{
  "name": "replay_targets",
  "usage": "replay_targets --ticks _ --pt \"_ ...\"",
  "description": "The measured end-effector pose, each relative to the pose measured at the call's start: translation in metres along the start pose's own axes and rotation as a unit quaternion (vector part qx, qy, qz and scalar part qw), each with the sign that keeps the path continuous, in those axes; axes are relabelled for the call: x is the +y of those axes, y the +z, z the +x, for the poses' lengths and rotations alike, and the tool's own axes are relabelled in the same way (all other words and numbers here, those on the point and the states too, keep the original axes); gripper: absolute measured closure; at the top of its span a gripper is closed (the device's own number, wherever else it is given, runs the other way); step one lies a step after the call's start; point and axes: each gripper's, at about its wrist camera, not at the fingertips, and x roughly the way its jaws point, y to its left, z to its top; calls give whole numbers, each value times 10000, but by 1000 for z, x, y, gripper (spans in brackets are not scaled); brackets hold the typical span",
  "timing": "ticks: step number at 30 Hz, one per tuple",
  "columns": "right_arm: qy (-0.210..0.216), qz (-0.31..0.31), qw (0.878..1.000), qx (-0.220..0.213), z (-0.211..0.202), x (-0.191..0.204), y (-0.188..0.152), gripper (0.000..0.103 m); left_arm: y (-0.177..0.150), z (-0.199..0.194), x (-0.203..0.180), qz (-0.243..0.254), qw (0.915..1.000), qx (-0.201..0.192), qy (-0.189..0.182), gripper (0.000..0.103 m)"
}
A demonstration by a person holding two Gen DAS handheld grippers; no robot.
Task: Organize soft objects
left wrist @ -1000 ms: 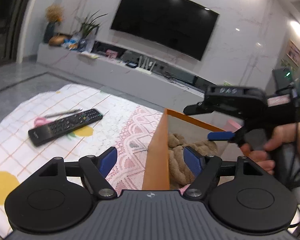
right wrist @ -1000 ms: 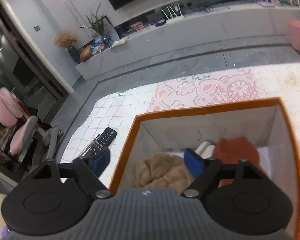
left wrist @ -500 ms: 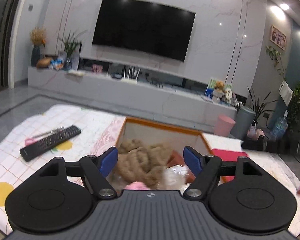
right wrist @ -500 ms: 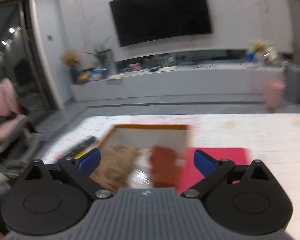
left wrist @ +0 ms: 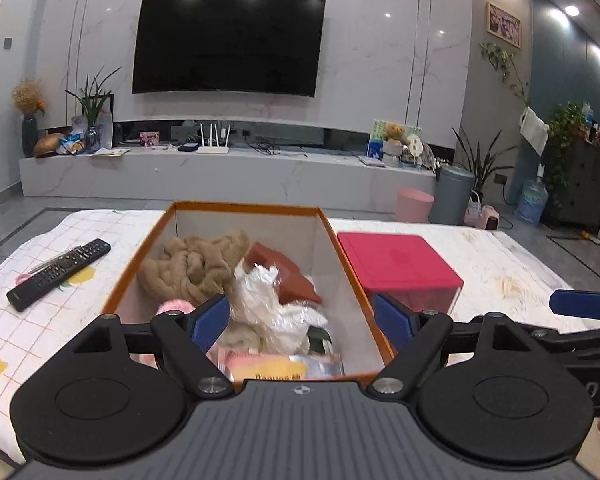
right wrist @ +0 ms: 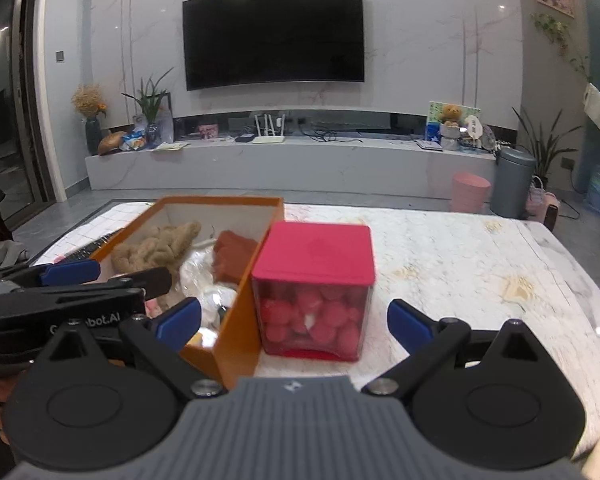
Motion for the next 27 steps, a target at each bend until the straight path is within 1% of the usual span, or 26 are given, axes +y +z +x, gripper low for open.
replay_targets --ticks 4,8,12,14,16,27 --pt "-165 -48 9997 159 5 -3 -14 5 -8 2 0 42 10000 65 -24 7" --pt "-65 91 9997 199 3 -6 -23 5 -11 1 -3 6 9999 108 -43 7" --pt "-155 -38 9995 263 5 -6 -28 5 -13 -1 -6 91 9999 86 -58 7" --pt "-87 16 9996 258 5 -7 -33 5 -15 -1 -9 139 9999 92 -40 7" --pt "-25 112 9995 280 7 -9 -34 5 -15 -2 -11 174 9998 76 -54 7" --pt "28 177 9995 275 9 -9 -36 5 -17 -1 -12 196 9998 84 -39 7"
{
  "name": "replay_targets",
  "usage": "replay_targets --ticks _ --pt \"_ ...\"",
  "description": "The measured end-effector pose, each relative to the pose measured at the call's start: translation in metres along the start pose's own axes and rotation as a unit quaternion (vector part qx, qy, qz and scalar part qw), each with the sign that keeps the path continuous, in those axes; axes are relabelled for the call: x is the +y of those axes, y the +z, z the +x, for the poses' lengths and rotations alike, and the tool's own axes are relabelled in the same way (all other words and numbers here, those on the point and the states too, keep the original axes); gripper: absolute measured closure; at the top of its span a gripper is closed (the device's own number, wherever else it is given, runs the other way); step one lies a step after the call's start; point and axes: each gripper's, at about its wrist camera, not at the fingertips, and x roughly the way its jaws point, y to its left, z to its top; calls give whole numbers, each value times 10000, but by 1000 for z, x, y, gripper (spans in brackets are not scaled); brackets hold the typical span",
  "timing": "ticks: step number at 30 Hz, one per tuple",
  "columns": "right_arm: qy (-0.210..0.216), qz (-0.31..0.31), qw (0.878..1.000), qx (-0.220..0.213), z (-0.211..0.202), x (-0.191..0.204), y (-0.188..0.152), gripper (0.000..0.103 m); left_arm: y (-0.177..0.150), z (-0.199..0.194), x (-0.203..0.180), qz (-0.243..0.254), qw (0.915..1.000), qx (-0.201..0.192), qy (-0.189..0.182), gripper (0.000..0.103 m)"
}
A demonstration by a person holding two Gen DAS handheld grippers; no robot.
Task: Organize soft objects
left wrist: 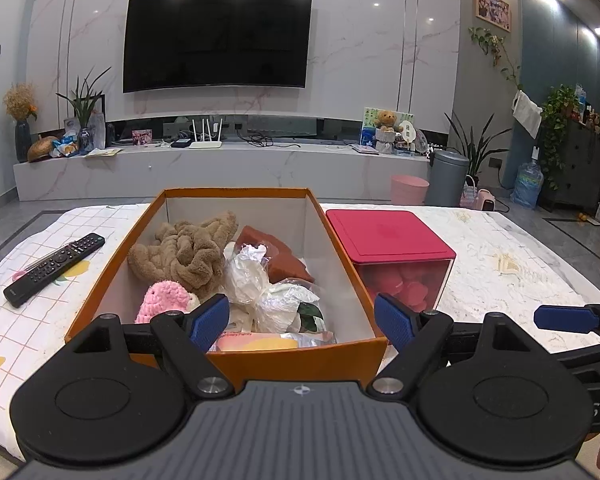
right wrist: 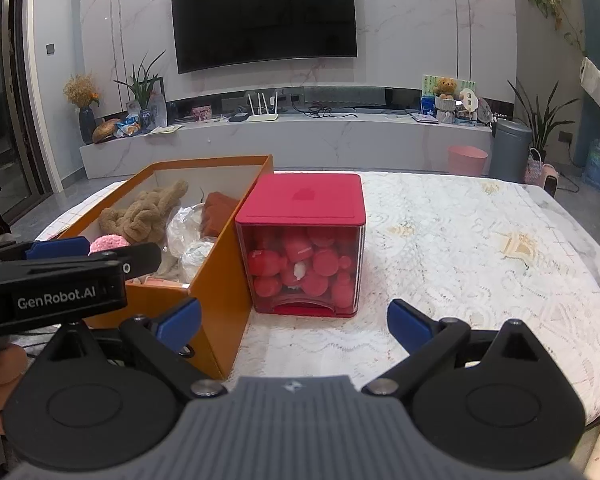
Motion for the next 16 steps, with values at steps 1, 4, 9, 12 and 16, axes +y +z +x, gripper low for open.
replay_targets --ticks 1,4,9,12,16 --pt "5 11 10000 5 0 -1 0 5 0 0 0 -3 10000 5 1 7" --pt "14 41 10000 9 0 -1 -1 6 0 0 0 -3 10000 -1 20 7" --pt "23 76 10000 8 2 -1 -1 6 -1 1 0 -3 10000 2 39 7" --pt "0 65 10000 -7 1 -1 -1 6 -1 0 1 -9 10000 -7 62 7" --pt "52 104 9999 -7 2 -2 -2 6 -1 0 2 -44 10000 -18 74 7"
